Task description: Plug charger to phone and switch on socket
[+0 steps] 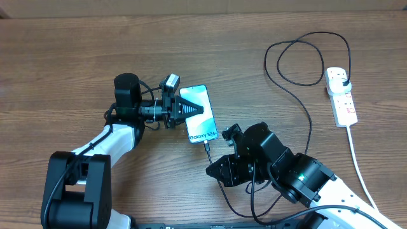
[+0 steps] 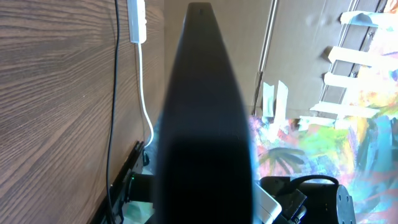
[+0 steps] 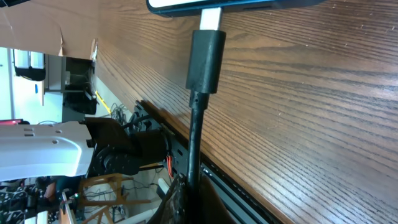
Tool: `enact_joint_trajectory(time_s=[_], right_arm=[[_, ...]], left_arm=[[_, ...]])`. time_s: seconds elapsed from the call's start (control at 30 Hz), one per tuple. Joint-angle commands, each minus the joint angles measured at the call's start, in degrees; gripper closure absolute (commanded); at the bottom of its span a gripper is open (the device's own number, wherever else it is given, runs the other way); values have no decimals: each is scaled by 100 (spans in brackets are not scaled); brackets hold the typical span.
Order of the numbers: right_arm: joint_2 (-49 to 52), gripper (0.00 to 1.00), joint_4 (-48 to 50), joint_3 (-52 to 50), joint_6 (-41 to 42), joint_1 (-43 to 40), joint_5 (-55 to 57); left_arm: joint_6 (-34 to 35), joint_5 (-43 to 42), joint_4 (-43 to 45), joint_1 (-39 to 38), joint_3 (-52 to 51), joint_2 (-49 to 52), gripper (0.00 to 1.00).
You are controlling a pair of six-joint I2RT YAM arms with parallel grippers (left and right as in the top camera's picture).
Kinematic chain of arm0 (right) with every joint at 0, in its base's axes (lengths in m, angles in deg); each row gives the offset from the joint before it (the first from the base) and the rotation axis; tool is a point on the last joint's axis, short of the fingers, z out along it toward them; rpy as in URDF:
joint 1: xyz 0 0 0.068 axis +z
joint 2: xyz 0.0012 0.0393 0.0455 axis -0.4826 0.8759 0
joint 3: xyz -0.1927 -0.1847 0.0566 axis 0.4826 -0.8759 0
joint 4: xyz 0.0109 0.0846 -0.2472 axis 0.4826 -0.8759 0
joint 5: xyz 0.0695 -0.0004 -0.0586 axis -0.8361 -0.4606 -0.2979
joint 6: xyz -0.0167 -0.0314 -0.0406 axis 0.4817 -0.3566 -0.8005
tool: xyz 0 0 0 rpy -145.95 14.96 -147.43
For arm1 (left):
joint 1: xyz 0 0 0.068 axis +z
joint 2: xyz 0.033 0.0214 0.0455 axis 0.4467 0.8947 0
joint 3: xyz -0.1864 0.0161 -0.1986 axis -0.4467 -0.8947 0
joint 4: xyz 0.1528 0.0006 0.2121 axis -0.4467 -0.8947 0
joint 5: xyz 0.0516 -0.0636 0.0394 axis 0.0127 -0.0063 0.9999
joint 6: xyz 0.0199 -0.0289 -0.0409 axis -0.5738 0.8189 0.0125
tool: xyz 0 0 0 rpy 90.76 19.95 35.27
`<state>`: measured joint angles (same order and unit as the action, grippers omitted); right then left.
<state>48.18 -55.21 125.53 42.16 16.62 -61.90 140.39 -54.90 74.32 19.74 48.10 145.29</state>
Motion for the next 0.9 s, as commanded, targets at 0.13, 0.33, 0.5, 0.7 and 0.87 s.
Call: enact_joint_trajectory(time_s=[0.13, 0.33, 0.5, 0.7, 0.87], right_arm=[[2, 96, 26, -7, -37, 33, 96], [2, 96, 22, -7, -37, 33, 76], [2, 96, 22, -7, -35, 33, 42], [2, 96, 4, -7, -37, 33, 17], [2, 96, 4, -7, -37, 33, 20]], left_arm=[[103, -212, 44, -37, 160, -24, 96], [295, -111, 44, -37, 160, -24, 96], [297, -76, 44, -37, 160, -24, 96], [339, 7, 44, -37, 160, -24, 96], [337, 13, 44, -37, 160, -26, 96]])
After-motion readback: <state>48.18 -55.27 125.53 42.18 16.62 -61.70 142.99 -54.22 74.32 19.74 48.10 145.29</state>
